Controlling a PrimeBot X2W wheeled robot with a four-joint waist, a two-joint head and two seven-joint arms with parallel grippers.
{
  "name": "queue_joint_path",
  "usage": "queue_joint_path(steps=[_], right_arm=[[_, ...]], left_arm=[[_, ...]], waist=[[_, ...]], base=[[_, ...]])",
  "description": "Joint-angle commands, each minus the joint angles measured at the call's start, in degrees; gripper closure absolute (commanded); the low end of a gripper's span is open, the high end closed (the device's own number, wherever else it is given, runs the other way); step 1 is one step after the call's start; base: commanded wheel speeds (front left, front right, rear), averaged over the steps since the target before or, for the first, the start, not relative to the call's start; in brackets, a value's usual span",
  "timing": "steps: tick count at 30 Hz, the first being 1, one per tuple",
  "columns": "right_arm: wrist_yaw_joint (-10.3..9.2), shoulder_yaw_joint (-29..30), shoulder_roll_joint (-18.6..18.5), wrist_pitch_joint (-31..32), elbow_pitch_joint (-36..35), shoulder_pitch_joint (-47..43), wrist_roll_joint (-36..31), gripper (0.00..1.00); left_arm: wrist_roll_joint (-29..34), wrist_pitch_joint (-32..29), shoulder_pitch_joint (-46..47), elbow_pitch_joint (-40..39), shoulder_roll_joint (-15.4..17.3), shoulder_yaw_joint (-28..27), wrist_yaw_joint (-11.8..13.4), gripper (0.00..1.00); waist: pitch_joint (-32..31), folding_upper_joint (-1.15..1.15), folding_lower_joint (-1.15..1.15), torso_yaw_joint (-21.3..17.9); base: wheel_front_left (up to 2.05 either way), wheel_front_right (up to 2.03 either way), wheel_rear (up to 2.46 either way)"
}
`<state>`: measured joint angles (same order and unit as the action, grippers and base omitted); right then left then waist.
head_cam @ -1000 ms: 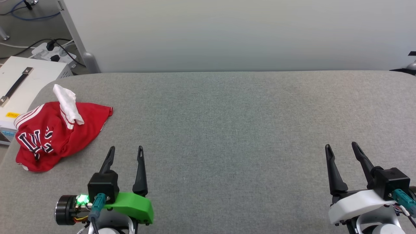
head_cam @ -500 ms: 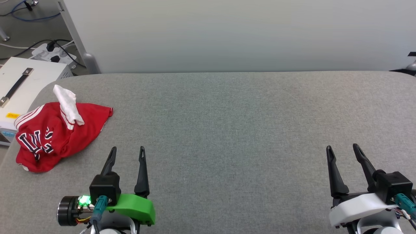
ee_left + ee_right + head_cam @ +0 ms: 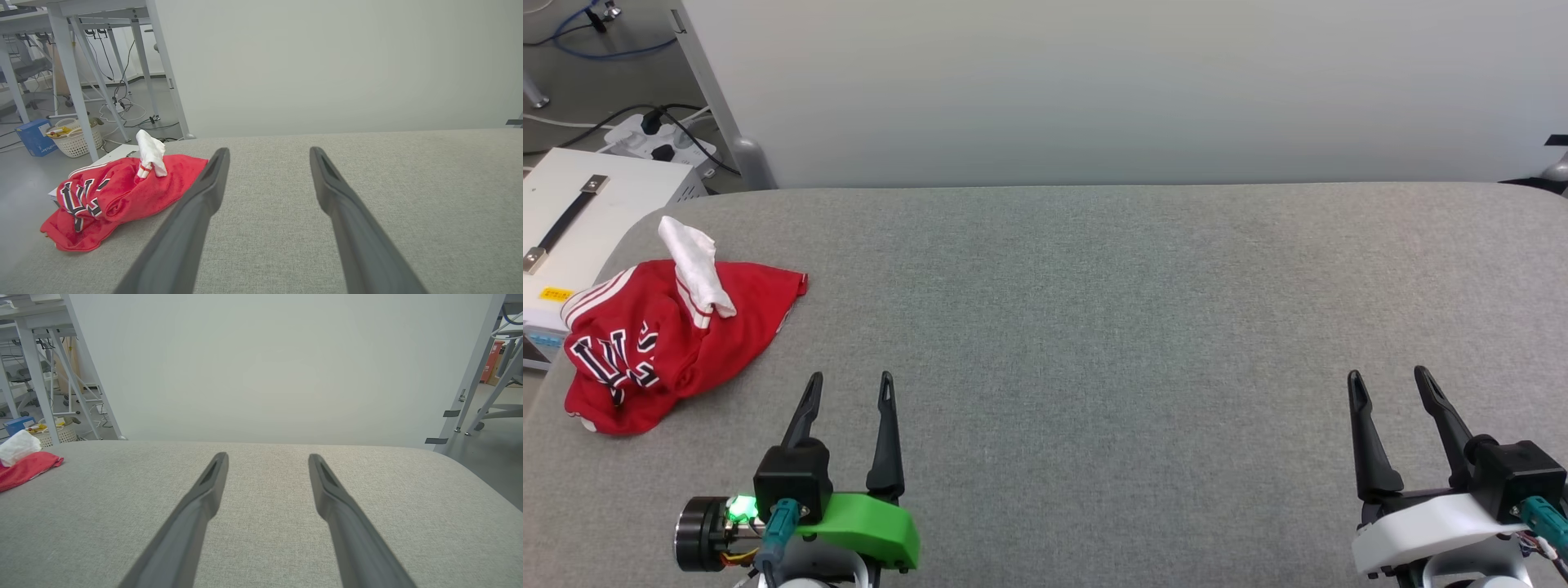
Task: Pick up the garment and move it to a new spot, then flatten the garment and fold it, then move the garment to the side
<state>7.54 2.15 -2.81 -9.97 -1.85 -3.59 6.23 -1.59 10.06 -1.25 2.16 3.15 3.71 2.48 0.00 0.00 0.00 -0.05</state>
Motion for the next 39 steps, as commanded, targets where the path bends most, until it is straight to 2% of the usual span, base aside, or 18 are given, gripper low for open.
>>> queue_joint_path(steps=[1,39], right_arm=[[-0.04,0.23,-0.06,-0.67,0.24,-0.95,0.57,0.0],[-0.05,0.69,-0.07,-5.03,1.61,-3.0,2.12,0.0]], left_arm=[[-0.37,0.53,-0.82,0.26,-0.19,0.24,0.41,0.0],[-0.79,4.94,-1.59,2.33,-0.27,1.93,2.05,0.0]], waist=[[-0.02,0.0,0.0,0.01],[-0.25,0.0,0.0,0.87]], base=[[0.0,0.0,0.0],[0.0,0.0,0.0]])
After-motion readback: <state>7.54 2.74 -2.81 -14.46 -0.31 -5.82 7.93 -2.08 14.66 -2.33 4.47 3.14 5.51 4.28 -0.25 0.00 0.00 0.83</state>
